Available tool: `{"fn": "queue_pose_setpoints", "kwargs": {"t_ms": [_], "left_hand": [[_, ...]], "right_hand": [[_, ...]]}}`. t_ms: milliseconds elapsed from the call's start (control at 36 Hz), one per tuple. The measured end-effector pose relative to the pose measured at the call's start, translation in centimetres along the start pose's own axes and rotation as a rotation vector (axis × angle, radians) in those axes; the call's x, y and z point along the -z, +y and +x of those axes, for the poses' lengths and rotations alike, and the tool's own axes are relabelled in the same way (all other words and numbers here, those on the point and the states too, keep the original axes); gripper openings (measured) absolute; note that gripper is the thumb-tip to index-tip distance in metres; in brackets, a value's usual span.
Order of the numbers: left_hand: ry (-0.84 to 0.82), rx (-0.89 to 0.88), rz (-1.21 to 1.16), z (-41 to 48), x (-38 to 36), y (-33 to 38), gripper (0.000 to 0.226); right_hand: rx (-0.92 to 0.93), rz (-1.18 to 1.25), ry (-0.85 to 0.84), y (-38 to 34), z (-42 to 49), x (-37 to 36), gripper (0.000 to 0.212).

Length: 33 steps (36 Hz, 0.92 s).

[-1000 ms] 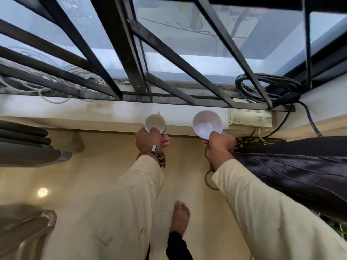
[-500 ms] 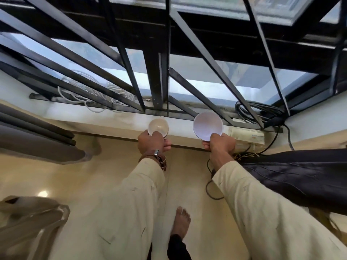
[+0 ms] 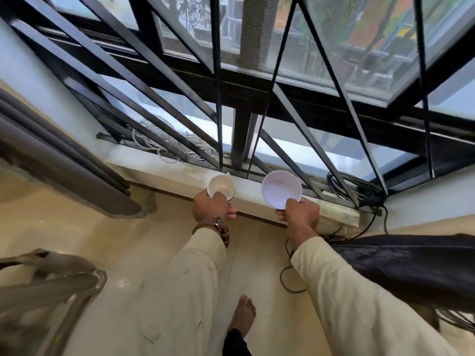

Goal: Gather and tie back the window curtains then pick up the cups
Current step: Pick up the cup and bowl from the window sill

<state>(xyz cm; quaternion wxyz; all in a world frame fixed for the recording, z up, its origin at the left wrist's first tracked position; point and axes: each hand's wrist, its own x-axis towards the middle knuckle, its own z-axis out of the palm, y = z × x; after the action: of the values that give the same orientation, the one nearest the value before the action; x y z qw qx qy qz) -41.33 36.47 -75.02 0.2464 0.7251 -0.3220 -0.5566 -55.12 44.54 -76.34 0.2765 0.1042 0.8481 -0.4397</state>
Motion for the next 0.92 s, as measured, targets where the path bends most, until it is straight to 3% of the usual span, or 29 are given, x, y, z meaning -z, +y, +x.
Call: {"fn": "queue_pose_setpoints", "kwargs": {"t_ms": [500, 917], "left_hand": [[0.105, 0.03, -0.219, -2.0, 7.4, 1.1, 0.034], [0.251, 0.089, -0.383, 0.4, 17.2, 0.1, 0.031]], "right_hand": [[0.134, -0.177, -0.172, -1.8, -7.8, -1.6, 0.035], [0.299, -0.35, -0.331, -0.2, -14.6, -8.4, 0.029]]}}
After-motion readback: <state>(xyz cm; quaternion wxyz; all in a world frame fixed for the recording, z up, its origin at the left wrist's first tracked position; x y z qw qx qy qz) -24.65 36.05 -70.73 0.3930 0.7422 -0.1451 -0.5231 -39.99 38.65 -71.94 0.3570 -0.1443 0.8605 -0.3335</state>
